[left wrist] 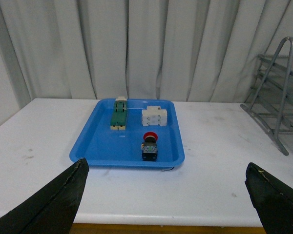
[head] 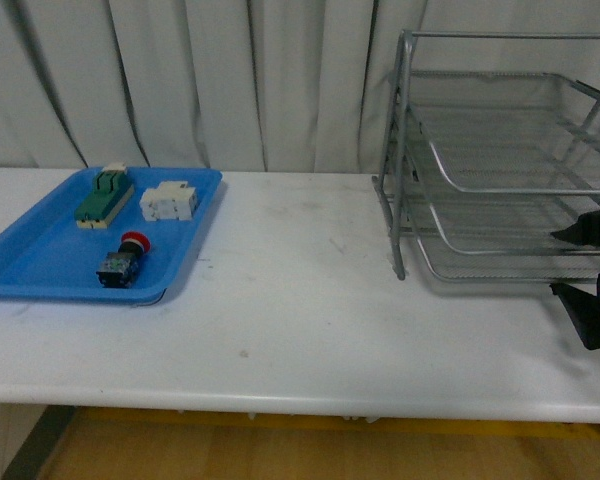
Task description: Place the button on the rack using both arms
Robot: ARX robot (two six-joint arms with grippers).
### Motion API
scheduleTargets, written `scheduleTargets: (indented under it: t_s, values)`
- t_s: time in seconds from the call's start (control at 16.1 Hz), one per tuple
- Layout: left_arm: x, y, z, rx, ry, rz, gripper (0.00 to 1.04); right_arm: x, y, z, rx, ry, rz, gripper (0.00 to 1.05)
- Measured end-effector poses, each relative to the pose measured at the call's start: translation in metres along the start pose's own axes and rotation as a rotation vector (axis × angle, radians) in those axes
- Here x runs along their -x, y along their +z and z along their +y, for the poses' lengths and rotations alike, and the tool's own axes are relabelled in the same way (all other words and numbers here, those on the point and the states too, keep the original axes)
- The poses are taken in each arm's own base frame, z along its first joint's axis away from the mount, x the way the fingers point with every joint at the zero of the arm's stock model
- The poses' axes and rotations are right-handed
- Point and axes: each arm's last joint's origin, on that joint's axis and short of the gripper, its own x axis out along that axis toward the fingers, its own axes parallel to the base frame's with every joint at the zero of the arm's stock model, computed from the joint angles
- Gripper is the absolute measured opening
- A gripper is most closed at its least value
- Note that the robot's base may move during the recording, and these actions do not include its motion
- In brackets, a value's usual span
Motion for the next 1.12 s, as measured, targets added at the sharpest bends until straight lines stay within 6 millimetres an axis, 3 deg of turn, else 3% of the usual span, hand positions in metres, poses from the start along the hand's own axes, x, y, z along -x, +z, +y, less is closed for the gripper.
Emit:
scheduleTargets:
  t_s: [0.12,1.12]
  values:
    - [0.0,0.0,0.0,0.0,0.0,-0.001,0.98,0.001,0.003,0.006,0.012,0.033,-0.013,0.99]
    - [0.0,0.0,0.0,0.0,0.0,0.0,0.98,0.015,0.009,0.011,0.034,0.042,-0.036,0.98]
